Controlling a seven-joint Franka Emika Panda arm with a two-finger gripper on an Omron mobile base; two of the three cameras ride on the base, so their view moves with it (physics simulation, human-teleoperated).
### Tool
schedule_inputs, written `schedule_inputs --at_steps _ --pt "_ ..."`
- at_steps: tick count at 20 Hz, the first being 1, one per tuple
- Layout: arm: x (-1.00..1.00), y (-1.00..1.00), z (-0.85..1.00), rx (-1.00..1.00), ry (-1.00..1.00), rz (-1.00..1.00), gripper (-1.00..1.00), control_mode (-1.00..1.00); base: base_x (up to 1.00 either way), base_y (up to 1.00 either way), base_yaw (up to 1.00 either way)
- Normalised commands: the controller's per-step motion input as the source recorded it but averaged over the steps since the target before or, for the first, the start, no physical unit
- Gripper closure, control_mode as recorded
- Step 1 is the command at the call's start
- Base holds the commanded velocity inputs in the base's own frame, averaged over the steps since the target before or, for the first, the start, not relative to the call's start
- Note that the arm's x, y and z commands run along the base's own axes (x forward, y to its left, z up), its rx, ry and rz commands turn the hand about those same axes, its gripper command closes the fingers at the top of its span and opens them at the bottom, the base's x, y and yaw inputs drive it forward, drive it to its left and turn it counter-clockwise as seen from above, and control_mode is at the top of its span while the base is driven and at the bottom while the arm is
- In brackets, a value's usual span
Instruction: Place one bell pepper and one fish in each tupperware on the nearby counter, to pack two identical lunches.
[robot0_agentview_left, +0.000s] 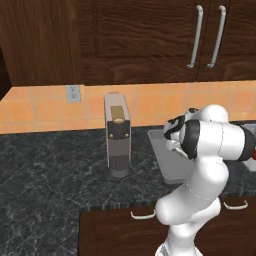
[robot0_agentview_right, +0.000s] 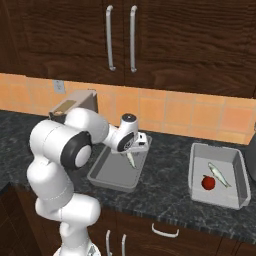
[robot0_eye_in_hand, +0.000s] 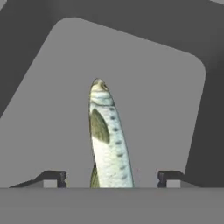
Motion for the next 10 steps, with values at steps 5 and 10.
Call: schedule_inputs --at_steps 5,10 --pt "-0.67 0.1 0.92 0.0 -0.07 0.0 -1.0 -1.0 0.0 0.0 0.0" --pt "-0.89 0.57 0.94 -0.01 -0.07 -0.01 -1.0 -1.0 0.0 0.0 0.0"
